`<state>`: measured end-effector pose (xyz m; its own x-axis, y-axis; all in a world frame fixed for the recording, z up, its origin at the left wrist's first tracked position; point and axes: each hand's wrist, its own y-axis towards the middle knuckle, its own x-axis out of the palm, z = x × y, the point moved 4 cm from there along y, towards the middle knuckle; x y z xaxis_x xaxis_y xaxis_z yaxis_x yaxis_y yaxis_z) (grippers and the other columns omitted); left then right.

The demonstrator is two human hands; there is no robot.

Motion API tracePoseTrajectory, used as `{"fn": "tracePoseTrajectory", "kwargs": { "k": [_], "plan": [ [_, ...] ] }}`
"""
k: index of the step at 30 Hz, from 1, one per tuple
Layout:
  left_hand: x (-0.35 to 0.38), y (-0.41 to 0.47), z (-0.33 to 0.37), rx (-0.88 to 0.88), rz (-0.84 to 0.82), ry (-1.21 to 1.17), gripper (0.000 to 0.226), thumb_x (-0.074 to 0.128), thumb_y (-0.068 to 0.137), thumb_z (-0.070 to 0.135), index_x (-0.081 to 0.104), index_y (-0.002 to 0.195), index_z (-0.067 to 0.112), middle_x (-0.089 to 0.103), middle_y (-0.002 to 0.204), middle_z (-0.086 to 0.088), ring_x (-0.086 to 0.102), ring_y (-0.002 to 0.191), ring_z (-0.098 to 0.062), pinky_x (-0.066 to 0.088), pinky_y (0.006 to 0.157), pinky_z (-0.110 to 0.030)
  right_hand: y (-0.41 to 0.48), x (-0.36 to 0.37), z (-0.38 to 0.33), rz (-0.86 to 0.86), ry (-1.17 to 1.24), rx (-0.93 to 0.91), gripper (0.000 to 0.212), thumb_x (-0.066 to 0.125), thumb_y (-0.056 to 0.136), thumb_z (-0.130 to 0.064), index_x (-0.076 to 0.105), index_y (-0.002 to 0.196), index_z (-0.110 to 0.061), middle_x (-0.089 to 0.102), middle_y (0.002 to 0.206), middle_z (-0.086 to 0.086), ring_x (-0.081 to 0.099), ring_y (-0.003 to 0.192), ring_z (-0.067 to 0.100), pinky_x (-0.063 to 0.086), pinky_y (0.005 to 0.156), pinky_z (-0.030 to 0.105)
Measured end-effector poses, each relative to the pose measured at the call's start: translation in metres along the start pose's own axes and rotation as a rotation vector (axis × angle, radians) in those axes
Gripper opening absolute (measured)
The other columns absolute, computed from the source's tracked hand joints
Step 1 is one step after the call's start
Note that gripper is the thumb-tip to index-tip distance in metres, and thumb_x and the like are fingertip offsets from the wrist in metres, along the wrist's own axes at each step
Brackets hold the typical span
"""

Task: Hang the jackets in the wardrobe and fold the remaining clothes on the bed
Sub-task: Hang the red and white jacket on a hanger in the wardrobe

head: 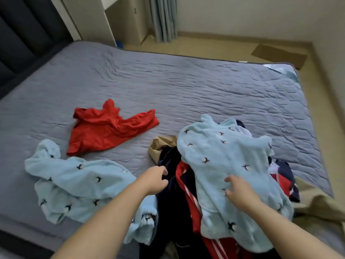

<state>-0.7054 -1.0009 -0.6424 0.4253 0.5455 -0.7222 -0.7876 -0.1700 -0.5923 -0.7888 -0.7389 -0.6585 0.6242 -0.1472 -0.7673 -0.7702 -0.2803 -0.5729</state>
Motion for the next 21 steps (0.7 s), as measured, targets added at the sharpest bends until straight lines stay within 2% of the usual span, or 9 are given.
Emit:
{"fn": "tracePoseTrajectory", "kwargs": {
  "k": [6, 8, 10, 11, 13, 16, 18, 19, 21],
  "plan": [
    [0.048, 0.020, 0.080, 0.134, -0.019, -0.029, 0.032, 0.052, 0.090, 0.023, 0.055, 0.121, 0.016, 0.057, 0.126, -0.002, 0.053, 0.113, -0.019, 0.045, 0.094, -0.034, -0.010, -0.009, 0.048, 0.236, -0.137, -0.034, 0.039, 0.055, 0.084, -0.019, 0.046, 0.123, -0.021, 0.038, 0.132, 0.001, 0.045, 0.115, 0.025, 0.044, 0.080, 0.034],
    [0.059, 0.025, 0.102, 0.128, -0.024, -0.068, 0.038, 0.053, 0.089, 0.024, 0.050, 0.126, 0.015, 0.054, 0.129, -0.003, 0.052, 0.115, -0.019, 0.045, 0.094, -0.034, -0.008, -0.007, 0.065, 0.217, -0.072, 0.086, 0.052, 0.058, 0.084, -0.023, 0.036, 0.132, -0.021, 0.035, 0.135, 0.008, 0.043, 0.118, 0.031, 0.046, 0.087, 0.039],
    [0.072, 0.030, 0.118, 0.097, -0.039, -0.132, 0.052, 0.056, 0.088, 0.025, 0.040, 0.136, 0.015, 0.047, 0.135, -0.006, 0.049, 0.120, -0.021, 0.044, 0.097, -0.034, -0.003, -0.002, 0.085, 0.142, 0.077, 0.229, 0.067, 0.059, 0.086, -0.027, 0.022, 0.142, -0.019, 0.041, 0.133, 0.014, 0.048, 0.117, 0.034, 0.045, 0.088, 0.041],
    [0.078, 0.031, 0.125, 0.066, -0.046, -0.192, 0.060, 0.057, 0.088, 0.025, 0.033, 0.141, 0.015, 0.043, 0.138, -0.008, 0.047, 0.122, -0.023, 0.043, 0.098, -0.033, -0.002, 0.001, 0.093, 0.114, 0.131, 0.268, 0.065, 0.058, 0.088, -0.026, 0.024, 0.142, -0.016, 0.049, 0.127, 0.014, 0.051, 0.113, 0.034, 0.044, 0.085, 0.039],
    [0.089, 0.032, 0.137, -0.026, -0.013, -0.376, 0.072, 0.062, 0.086, 0.025, 0.022, 0.145, 0.015, 0.038, 0.140, -0.011, 0.046, 0.123, -0.025, 0.041, 0.096, -0.029, 0.001, 0.003, 0.102, 0.128, 0.181, 0.256, 0.037, 0.052, 0.091, -0.020, 0.044, 0.126, -0.013, 0.061, 0.112, 0.011, 0.055, 0.103, 0.031, 0.042, 0.078, 0.034],
    [0.095, 0.031, 0.148, -0.294, 0.190, -0.643, 0.084, 0.069, 0.080, 0.026, 0.018, 0.146, 0.016, 0.033, 0.139, -0.014, 0.047, 0.115, -0.028, 0.039, 0.087, -0.029, 0.002, -0.002, 0.101, 0.197, 0.369, 0.126, 0.008, 0.050, 0.090, -0.013, 0.056, 0.095, -0.015, 0.062, 0.085, 0.002, 0.058, 0.090, 0.026, 0.041, 0.072, 0.033],
    [0.099, 0.030, 0.152, -0.469, 0.254, -0.796, 0.085, 0.071, 0.077, 0.030, 0.020, 0.143, 0.014, 0.038, 0.135, -0.014, 0.050, 0.109, -0.029, 0.042, 0.084, -0.030, 0.000, -0.009, 0.092, 0.209, 0.608, -0.006, 0.010, 0.051, 0.089, -0.009, 0.058, 0.087, -0.016, 0.061, 0.079, 0.000, 0.059, 0.082, 0.016, 0.043, 0.069, 0.029],
    [0.104, 0.032, 0.154, -0.520, 0.236, -0.878, 0.083, 0.073, 0.076, 0.031, 0.024, 0.139, 0.012, 0.043, 0.132, -0.014, 0.052, 0.109, -0.030, 0.046, 0.088, -0.033, -0.002, -0.014, 0.085, 0.208, 0.736, -0.062, 0.015, 0.050, 0.089, -0.005, 0.058, 0.087, -0.018, 0.062, 0.081, -0.001, 0.058, 0.079, 0.010, 0.044, 0.069, 0.024],
    [0.110, 0.036, 0.158, -0.534, 0.174, -1.021, 0.059, 0.072, 0.078, 0.027, 0.040, 0.124, 0.008, 0.056, 0.122, -0.013, 0.057, 0.106, -0.031, 0.050, 0.091, -0.038, -0.004, -0.023, 0.075, 0.192, 0.975, -0.090, 0.024, 0.045, 0.089, -0.001, 0.056, 0.089, -0.022, 0.062, 0.089, -0.002, 0.057, 0.082, 0.006, 0.045, 0.073, 0.022]
  ]
}}
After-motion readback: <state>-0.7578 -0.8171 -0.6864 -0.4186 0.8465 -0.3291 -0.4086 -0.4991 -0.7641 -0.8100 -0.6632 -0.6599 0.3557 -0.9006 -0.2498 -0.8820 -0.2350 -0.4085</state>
